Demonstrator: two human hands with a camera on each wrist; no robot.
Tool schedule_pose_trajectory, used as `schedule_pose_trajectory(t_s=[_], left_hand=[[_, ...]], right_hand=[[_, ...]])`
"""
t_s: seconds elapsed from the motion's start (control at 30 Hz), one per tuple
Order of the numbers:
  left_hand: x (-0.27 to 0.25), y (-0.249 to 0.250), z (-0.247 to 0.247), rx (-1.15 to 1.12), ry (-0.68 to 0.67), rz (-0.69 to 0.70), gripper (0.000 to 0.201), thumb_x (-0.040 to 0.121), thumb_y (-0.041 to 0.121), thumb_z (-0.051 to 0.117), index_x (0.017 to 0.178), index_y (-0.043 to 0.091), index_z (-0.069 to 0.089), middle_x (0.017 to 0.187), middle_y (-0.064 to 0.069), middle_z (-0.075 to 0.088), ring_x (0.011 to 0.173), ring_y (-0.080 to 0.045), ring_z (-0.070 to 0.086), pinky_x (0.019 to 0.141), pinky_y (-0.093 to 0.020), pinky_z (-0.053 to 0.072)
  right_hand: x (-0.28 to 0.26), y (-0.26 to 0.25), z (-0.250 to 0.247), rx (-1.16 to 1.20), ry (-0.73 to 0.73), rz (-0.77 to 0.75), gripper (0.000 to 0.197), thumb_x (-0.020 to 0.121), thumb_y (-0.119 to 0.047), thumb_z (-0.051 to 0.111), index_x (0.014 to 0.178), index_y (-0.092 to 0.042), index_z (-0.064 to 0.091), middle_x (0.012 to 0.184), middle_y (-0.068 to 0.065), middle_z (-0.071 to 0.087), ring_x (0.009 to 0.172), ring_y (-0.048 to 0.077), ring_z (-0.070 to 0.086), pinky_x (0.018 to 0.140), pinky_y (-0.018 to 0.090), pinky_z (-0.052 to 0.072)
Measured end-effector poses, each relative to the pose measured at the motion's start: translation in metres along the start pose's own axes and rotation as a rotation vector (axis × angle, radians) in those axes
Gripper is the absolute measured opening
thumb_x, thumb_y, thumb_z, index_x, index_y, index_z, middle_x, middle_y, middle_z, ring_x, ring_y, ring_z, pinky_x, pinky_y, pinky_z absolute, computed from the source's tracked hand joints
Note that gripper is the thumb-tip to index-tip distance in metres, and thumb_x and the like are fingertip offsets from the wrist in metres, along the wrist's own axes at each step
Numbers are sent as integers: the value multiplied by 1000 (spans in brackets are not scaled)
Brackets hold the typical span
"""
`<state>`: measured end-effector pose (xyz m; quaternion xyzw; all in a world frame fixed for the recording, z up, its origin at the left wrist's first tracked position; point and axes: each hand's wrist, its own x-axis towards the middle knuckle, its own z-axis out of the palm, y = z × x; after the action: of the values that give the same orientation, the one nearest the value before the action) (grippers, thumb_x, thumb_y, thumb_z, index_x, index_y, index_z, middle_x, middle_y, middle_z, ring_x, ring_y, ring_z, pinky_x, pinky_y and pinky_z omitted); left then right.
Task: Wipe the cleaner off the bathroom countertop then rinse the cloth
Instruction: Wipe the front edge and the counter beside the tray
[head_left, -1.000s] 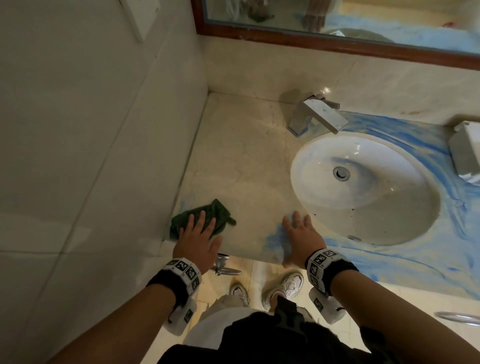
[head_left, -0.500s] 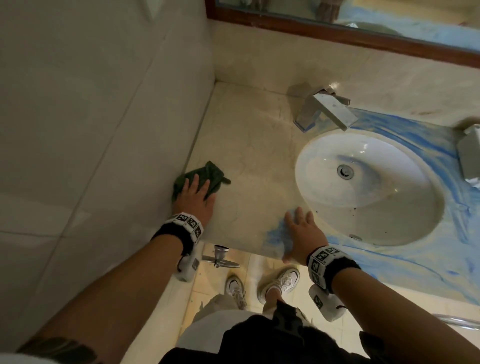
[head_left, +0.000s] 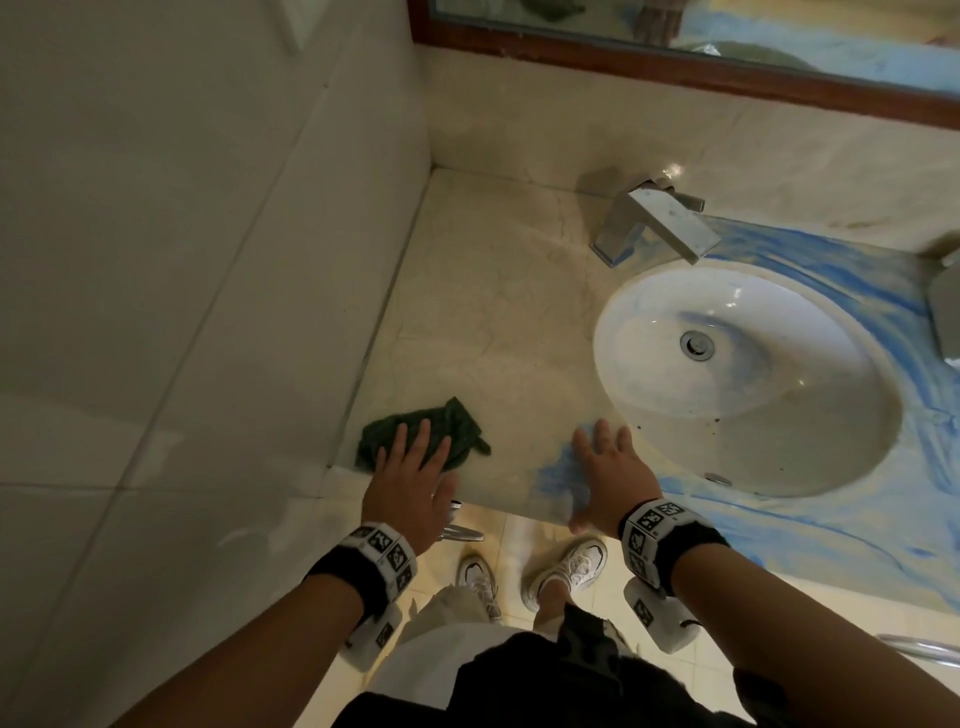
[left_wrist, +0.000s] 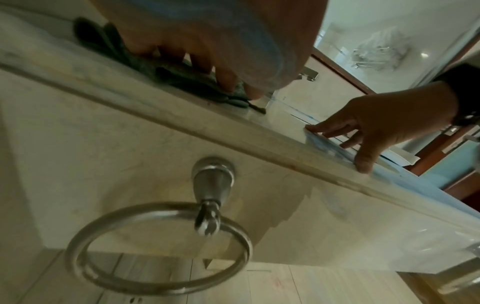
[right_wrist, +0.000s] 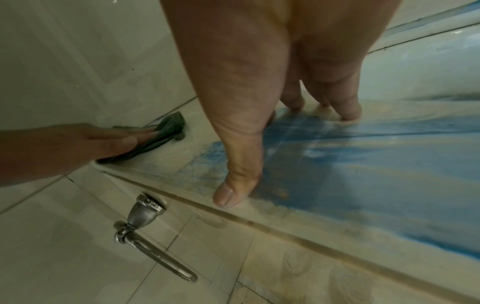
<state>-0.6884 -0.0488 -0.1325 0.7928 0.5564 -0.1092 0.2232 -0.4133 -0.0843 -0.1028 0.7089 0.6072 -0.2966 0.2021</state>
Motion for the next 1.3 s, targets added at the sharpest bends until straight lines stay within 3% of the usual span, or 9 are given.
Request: schedule_pose_trajectory(t_s=[0.2, 0.33, 0.47, 0.6, 0.73, 0.9, 1.13, 1.2, 1.3], left_hand=[[61, -4, -30, 35, 12, 65, 75, 88, 60, -4, 151, 34, 28, 163, 4, 8, 150, -25, 4, 119, -47, 7], [70, -26, -44, -33, 51, -65, 55, 102, 49, 18, 152, 29, 27, 163, -1, 7, 150, -27, 4, 119, -46, 10], [43, -31, -31, -135, 97, -179, 55, 102, 47, 24, 152, 25, 29, 163, -4, 9, 149, -27, 4, 119, -43, 10], [-4, -10, -4, -85, 20, -184, 72, 95, 58, 0, 152, 24, 27, 162, -7, 11, 149, -32, 3, 121, -47, 11], [-32, 15, 6, -114, -37, -135, 66, 96, 53, 17, 145, 19, 43, 157, -11, 28, 145, -37, 22, 110, -53, 36], [-17, -9, -1, -26, -12, -97, 69, 94, 56, 2, 151, 29, 30, 161, -2, 14, 149, -29, 11, 118, -48, 15], [6, -22, -14, -157, 99, -238, 65, 95, 50, 14, 149, 23, 36, 161, -6, 18, 149, -30, 11, 118, -49, 16], [-1, -6, -5, -109, 67, -203, 65, 95, 49, 13, 148, 22, 37, 159, -9, 22, 147, -34, 17, 117, -52, 15], [-19, 19, 13, -17, -10, 2, 59, 95, 47, 23, 143, 23, 46, 156, -9, 31, 143, -36, 28, 111, -56, 28]], right_hand=[[-2, 0, -2, 4, 8, -3, 131, 60, -46, 87, 153, -21, -2, 161, 11, -9, 146, 42, -7, 115, 51, 30], [-3, -1, -3, 10, 6, -3, 130, 61, -44, 87, 153, -21, -2, 161, 11, -9, 146, 42, -7, 115, 50, 30], [-3, -1, -3, 8, -6, -4, 131, 63, -45, 86, 154, -21, -4, 161, 11, -11, 146, 42, -10, 117, 50, 25], [-1, 1, -2, 19, -1, -11, 132, 61, -45, 86, 154, -22, -4, 161, 10, -11, 146, 42, -11, 117, 51, 25], [0, 1, -1, 14, -4, -9, 132, 61, -46, 86, 154, -22, -5, 161, 10, -12, 146, 41, -10, 117, 51, 26], [0, 1, -3, 9, -9, -5, 132, 62, -47, 86, 154, -22, -6, 161, 11, -12, 146, 41, -10, 118, 50, 24], [0, -1, -3, 0, -3, -7, 132, 59, -48, 87, 153, -20, -2, 161, 13, -8, 146, 43, -7, 116, 50, 27], [-1, -1, -3, -4, 8, -13, 132, 59, -48, 87, 153, -20, -1, 160, 12, -7, 145, 44, -6, 116, 50, 28], [-2, 0, -2, -1, 17, -16, 131, 59, -47, 87, 153, -21, 0, 160, 11, -6, 146, 43, -6, 115, 50, 30]])
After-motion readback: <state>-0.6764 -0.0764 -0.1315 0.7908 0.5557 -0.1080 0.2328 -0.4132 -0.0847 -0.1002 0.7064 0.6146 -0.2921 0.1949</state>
